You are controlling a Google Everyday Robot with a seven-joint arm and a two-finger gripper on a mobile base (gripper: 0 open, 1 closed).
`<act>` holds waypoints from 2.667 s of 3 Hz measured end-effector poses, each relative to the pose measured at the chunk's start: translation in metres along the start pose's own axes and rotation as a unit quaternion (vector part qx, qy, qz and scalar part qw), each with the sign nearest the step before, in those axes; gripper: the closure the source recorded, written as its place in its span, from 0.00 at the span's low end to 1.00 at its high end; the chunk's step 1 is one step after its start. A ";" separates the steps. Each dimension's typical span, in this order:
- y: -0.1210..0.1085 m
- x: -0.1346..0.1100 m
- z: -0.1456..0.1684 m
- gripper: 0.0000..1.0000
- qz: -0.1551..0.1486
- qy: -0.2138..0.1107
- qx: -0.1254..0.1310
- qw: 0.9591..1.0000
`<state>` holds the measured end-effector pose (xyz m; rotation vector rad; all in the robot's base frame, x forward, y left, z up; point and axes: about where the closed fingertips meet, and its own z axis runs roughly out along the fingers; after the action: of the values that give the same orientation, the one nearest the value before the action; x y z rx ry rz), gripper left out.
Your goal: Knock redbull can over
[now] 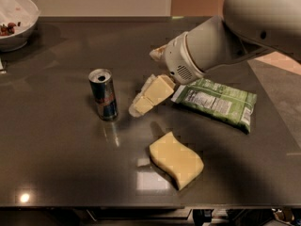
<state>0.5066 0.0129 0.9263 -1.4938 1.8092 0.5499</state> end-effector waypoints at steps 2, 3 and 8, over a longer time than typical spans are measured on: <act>-0.002 -0.024 0.044 0.00 0.002 -0.052 0.006 0.999; -0.004 -0.031 0.058 0.00 0.004 -0.075 0.009 0.997; 0.003 -0.048 0.080 0.65 0.012 -0.137 -0.039 0.990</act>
Offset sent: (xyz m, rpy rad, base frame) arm 0.0302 0.0652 -0.0166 0.1660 -0.0496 -0.0186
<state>0.5280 0.1024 0.9097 -1.3735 1.6088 0.8045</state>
